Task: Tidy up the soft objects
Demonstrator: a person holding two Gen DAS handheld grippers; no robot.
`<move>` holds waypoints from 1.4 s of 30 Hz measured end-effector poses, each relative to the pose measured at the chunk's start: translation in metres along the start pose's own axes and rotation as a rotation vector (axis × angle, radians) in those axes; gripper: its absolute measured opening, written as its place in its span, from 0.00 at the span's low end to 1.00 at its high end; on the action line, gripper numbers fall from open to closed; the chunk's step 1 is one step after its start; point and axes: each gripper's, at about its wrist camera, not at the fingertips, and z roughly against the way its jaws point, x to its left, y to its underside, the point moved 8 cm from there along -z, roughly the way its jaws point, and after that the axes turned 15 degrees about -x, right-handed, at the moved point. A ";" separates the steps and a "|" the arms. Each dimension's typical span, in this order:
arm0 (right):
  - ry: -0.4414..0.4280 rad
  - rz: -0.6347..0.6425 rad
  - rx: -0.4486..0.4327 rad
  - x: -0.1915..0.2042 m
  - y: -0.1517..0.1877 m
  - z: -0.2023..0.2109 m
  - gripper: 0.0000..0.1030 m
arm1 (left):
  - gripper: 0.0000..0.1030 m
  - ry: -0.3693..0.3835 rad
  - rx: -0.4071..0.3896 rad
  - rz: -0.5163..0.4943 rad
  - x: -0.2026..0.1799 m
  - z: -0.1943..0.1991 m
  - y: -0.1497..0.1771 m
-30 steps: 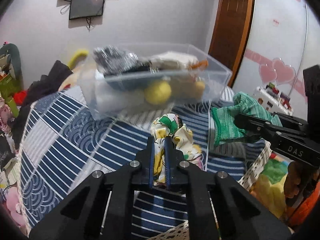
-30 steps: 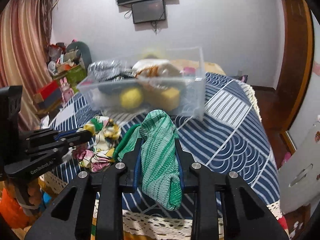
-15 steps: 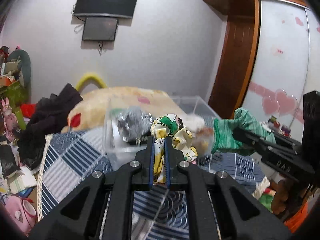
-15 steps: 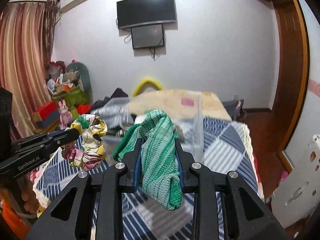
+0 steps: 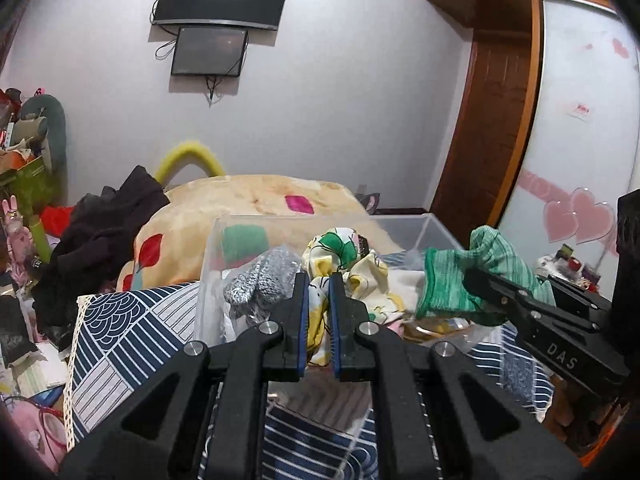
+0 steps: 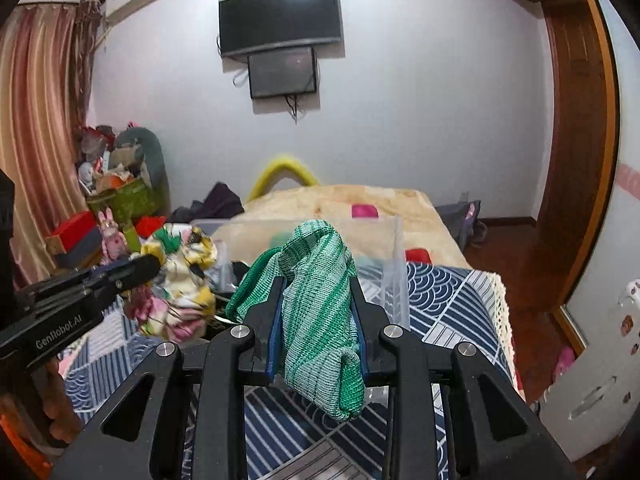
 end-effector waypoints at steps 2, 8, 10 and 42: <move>0.004 -0.010 0.027 -0.001 0.007 -0.009 0.25 | 0.08 -0.014 0.014 -0.006 0.003 -0.010 0.004; 0.017 0.002 0.069 0.002 0.020 -0.024 0.25 | 0.08 -0.052 0.062 -0.017 0.013 -0.034 0.021; 0.017 0.012 0.071 0.003 0.019 -0.025 0.25 | 0.08 -0.052 0.070 -0.024 0.013 -0.037 0.025; -0.022 0.096 -0.191 0.011 -0.043 0.072 0.85 | 0.82 -0.017 -0.182 -0.092 -0.020 0.085 -0.027</move>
